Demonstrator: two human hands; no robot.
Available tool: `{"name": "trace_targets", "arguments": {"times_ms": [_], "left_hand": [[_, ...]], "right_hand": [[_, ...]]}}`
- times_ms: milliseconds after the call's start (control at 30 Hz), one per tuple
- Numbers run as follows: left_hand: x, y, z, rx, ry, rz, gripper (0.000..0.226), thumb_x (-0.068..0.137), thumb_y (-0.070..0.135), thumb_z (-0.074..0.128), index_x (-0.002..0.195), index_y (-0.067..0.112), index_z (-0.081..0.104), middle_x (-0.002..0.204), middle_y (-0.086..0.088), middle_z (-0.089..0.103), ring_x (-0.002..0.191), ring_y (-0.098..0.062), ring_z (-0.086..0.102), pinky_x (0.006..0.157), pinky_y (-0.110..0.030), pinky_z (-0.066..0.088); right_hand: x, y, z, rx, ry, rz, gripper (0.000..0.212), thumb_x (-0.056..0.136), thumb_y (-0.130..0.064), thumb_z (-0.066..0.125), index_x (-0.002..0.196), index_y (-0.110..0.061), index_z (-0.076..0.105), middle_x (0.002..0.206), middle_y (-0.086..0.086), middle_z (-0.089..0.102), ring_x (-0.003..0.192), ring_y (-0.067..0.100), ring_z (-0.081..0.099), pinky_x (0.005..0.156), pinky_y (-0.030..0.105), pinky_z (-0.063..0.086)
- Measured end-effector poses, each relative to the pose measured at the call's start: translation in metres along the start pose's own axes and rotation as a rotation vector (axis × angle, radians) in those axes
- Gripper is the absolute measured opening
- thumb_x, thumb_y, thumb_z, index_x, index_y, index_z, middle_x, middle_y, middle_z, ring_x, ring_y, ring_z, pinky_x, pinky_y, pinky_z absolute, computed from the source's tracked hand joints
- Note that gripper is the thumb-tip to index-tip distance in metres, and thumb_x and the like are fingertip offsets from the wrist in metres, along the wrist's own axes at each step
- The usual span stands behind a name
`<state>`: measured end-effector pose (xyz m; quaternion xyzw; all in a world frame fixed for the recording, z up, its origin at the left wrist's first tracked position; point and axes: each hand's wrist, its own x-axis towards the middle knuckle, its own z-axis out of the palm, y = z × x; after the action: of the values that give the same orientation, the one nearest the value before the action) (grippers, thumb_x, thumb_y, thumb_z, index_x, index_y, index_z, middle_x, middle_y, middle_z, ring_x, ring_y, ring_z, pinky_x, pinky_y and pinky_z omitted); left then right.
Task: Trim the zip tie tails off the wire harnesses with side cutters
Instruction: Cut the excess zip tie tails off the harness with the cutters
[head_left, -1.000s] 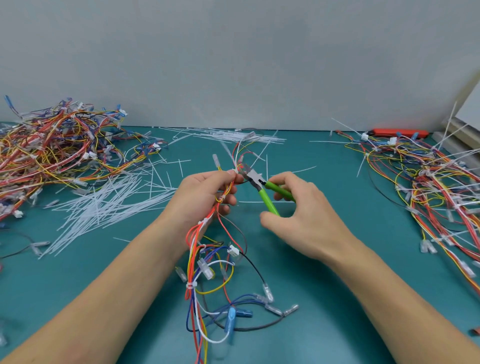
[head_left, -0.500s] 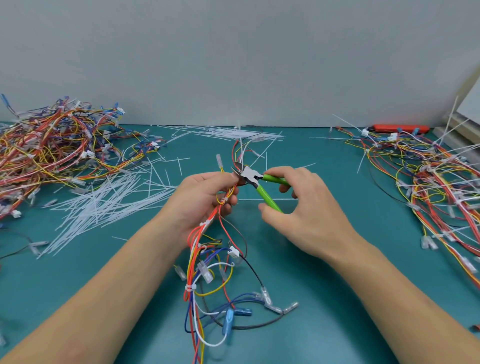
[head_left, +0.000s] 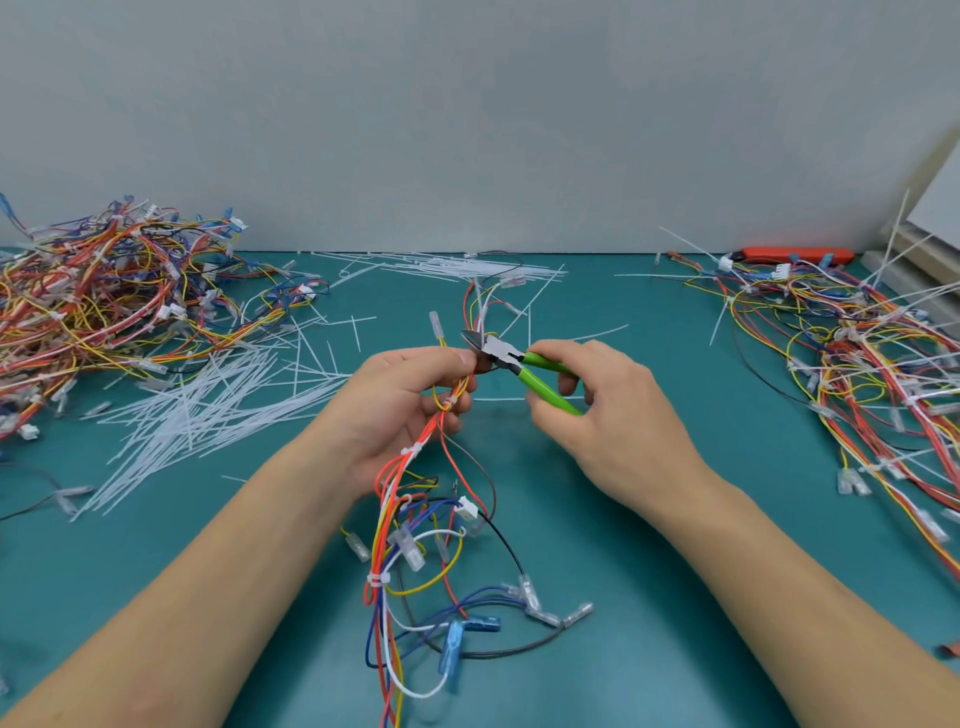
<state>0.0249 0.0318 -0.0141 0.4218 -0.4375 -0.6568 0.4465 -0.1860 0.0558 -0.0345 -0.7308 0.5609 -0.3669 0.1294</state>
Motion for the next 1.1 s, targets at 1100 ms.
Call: {"name": "trace_targets", "arguments": {"times_ms": [1100], "left_hand": [[-0.004,-0.001,0.007,0.014,0.038,-0.024,0.020,0.092,0.009,0.067,0.080,0.009,0.083,0.070,-0.004,0.063,0.054,-0.011,0.058,0.046,-0.018,0.045]], "right_hand": [[-0.003,-0.002,0.005,-0.069,-0.029,0.124,0.009,0.090,-0.054,0.062,0.094,-0.048,0.058,0.069,-0.010,0.060,0.069,0.014,0.057,0.061,0.031,0.047]]}}
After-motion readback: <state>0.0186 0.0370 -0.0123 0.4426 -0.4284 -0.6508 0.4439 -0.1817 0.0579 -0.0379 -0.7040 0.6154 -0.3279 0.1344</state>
